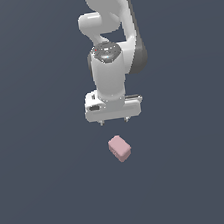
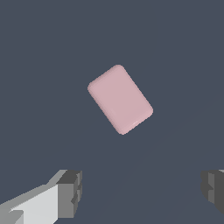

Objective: Pick up the object and move it to a goal position.

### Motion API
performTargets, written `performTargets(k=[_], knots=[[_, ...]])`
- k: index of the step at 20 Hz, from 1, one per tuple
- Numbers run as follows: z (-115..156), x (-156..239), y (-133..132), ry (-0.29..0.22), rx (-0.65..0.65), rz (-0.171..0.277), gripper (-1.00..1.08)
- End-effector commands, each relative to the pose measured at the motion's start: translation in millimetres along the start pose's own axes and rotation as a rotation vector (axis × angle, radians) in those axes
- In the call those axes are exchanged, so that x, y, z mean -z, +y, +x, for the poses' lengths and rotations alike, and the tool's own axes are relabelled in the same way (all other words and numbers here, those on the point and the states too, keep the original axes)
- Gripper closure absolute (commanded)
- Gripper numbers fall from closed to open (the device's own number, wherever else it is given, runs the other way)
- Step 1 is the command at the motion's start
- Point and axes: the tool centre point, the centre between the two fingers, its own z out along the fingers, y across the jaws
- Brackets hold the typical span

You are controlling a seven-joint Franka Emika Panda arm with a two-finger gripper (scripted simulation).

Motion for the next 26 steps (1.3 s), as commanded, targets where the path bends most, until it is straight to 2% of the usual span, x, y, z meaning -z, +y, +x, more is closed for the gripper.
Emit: performTargets(k=[1, 11, 18, 26], knots=[[0, 0, 0, 0.0, 0.0, 0.0, -0.92], [-13, -6, -27, -0.042, 0.045, -0.004, -0.92], [-10, -7, -25, -0.039, 0.061, -0.003, -0.92], [5, -15, -23, -0.036, 0.16, -0.002, -0.92]])
